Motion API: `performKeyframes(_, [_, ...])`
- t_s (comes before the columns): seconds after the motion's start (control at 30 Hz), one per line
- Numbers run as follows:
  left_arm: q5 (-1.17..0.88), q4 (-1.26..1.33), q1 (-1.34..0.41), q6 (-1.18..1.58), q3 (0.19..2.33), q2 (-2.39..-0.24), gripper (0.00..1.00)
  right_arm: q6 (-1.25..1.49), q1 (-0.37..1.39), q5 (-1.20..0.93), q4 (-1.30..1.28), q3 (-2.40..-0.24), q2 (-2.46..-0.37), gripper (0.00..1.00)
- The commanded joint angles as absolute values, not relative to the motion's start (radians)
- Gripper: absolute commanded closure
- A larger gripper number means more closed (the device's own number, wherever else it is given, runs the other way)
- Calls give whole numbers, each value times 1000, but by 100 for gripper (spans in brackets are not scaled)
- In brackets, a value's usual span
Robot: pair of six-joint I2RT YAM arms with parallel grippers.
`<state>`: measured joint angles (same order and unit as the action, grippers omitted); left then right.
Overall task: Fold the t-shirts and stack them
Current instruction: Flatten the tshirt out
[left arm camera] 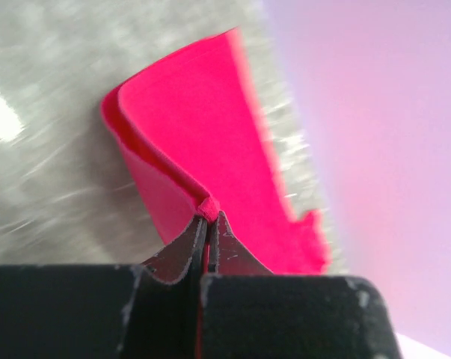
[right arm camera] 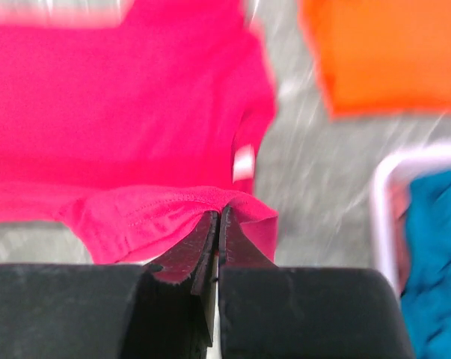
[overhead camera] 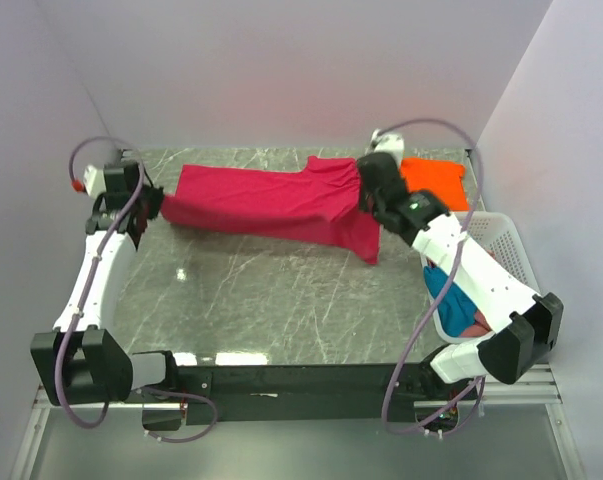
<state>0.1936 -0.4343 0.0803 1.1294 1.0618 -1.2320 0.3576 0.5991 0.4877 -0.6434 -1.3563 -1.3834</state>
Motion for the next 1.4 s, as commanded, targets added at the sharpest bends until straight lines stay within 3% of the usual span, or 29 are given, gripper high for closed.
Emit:
performKeyframes(0.0, [267, -445, 58, 1117, 1234, -1246, 99, 236, 549, 595, -589, -1518, -1382, 100])
performKeyframes(0.3, [325, -456, 5, 968, 1518, -1120, 99, 51, 537, 577, -686, -1853, -1276, 100])
performKeyframes(0.67, [191, -453, -28, 790, 1802, -928, 99, -87, 551, 108, -818, -2143, -1026, 100])
performKeyframes(0.87, [149, -422, -28, 775, 1871, -928, 99, -138, 551, 182, -790, -2157, -991, 100])
performKeyframes(1.07, [107, -364, -28, 808, 1760, -1000, 99, -205, 551, 356, -682, -2000, -1042, 100])
performKeyframes(1.17, [132, -299, -28, 822, 1523, -1022, 99, -242, 543, 466, -565, -1823, -1061, 100])
performKeyframes(1.37, [218, -123, -29, 821, 1226, -1177, 99, -239, 443, 309, -436, -1554, -1201, 100])
